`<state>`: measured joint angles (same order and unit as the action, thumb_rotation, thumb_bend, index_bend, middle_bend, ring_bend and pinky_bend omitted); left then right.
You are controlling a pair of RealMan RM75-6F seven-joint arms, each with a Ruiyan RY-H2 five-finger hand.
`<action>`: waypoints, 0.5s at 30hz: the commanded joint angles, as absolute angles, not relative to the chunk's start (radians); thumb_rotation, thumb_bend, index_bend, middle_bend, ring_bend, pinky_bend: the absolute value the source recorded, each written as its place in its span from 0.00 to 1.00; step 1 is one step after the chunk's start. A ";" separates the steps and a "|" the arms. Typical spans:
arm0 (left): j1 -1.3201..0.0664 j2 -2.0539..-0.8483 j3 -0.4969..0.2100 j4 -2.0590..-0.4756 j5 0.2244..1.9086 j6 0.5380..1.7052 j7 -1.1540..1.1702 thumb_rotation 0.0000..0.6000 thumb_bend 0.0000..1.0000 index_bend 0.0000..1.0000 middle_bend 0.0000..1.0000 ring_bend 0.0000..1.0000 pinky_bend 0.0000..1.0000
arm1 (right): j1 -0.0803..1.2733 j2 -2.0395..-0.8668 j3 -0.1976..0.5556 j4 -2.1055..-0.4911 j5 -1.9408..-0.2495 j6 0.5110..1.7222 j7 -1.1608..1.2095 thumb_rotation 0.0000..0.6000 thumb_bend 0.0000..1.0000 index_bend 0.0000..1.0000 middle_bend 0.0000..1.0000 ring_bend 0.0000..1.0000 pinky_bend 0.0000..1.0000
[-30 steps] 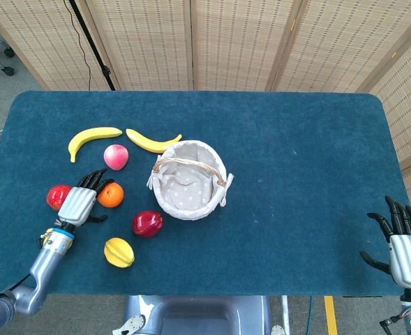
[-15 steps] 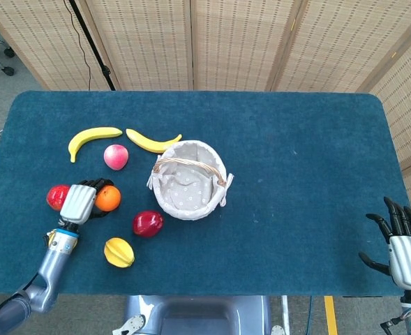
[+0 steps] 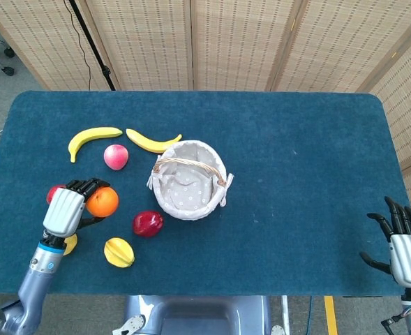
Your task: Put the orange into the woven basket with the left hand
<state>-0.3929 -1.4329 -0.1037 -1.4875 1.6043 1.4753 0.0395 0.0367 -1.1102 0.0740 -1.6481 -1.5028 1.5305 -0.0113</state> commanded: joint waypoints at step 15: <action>-0.581 -1.417 -0.231 -1.543 1.476 1.220 0.124 1.00 0.30 0.69 0.51 0.50 0.48 | 0.031 -1.097 0.078 -1.650 -1.497 1.538 0.014 1.00 0.00 0.25 0.00 0.00 0.00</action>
<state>-0.5665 -1.4055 -0.2209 -1.5557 1.4884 1.2348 0.1317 0.0308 -1.0974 0.0783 -1.6494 -1.4971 1.5377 0.0135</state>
